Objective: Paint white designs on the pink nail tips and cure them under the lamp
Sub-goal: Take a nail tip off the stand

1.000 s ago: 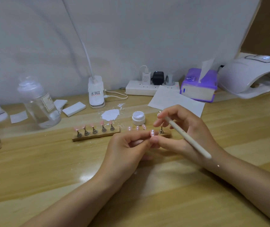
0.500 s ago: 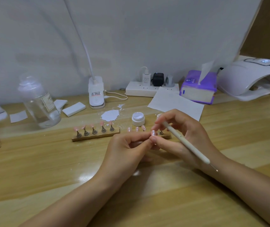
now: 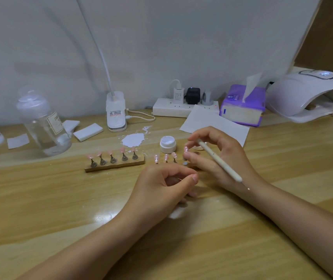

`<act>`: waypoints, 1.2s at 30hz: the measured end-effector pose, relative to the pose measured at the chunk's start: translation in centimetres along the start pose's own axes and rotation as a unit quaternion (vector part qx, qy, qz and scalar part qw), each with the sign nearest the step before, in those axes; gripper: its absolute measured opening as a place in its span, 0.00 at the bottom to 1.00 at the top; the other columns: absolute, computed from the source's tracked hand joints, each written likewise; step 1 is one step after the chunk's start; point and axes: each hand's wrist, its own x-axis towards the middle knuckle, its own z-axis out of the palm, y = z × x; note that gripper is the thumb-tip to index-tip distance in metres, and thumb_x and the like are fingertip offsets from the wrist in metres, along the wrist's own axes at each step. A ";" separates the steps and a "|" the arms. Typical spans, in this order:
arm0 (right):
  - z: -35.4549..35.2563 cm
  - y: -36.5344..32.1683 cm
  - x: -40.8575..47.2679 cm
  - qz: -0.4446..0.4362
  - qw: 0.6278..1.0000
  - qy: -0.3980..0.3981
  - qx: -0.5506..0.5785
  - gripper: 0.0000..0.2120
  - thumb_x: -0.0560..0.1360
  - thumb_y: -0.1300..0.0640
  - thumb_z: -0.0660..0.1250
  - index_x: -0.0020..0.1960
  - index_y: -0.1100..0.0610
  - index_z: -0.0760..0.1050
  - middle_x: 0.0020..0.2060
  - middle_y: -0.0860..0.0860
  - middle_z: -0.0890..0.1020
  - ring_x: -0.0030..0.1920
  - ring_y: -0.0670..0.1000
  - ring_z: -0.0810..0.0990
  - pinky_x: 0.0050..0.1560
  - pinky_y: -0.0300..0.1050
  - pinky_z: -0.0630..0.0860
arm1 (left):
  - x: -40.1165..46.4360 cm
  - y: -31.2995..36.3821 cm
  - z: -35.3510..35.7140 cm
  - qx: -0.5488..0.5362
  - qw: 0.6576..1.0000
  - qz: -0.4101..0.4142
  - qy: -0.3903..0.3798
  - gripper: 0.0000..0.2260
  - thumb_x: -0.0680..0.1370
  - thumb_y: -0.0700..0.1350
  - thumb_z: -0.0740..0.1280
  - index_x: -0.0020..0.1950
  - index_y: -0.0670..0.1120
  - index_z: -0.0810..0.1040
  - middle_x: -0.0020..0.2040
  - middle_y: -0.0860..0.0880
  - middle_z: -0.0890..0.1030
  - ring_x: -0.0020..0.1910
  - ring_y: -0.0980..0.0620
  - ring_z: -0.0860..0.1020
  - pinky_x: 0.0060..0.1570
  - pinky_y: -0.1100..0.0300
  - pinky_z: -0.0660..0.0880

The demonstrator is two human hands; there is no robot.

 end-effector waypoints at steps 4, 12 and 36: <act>0.0 0.3 0.1 0.002 0.999 -0.002 -0.044 0.14 0.68 0.62 0.74 0.43 0.46 0.74 0.39 0.43 0.80 0.45 0.41 0.77 0.47 0.33 0.73 | 0.0 0.1 0.0 0.007 1.000 0.002 0.002 0.03 0.74 0.38 0.68 0.42 0.42 0.82 0.29 0.49 0.81 0.31 0.58 0.80 0.31 0.65 0.78; -0.1 0.3 0.2 0.012 0.998 -0.020 -0.055 0.14 0.68 0.63 0.73 0.43 0.46 0.74 0.37 0.42 0.80 0.45 0.42 0.77 0.51 0.40 0.75 | 0.0 -0.1 0.0 0.017 1.000 -0.001 0.002 0.04 0.74 0.38 0.68 0.41 0.43 0.82 0.28 0.50 0.81 0.29 0.58 0.80 0.30 0.65 0.77; -2.0 1.0 0.3 0.030 0.996 -0.024 -0.074 0.17 0.66 0.69 0.70 0.40 0.49 0.69 0.36 0.50 0.82 0.33 0.42 0.71 0.37 0.31 0.69 | 0.0 -0.3 0.1 0.033 0.999 -0.001 0.042 0.09 0.75 0.36 0.65 0.41 0.48 0.82 0.47 0.58 0.81 0.33 0.57 0.82 0.28 0.69 0.73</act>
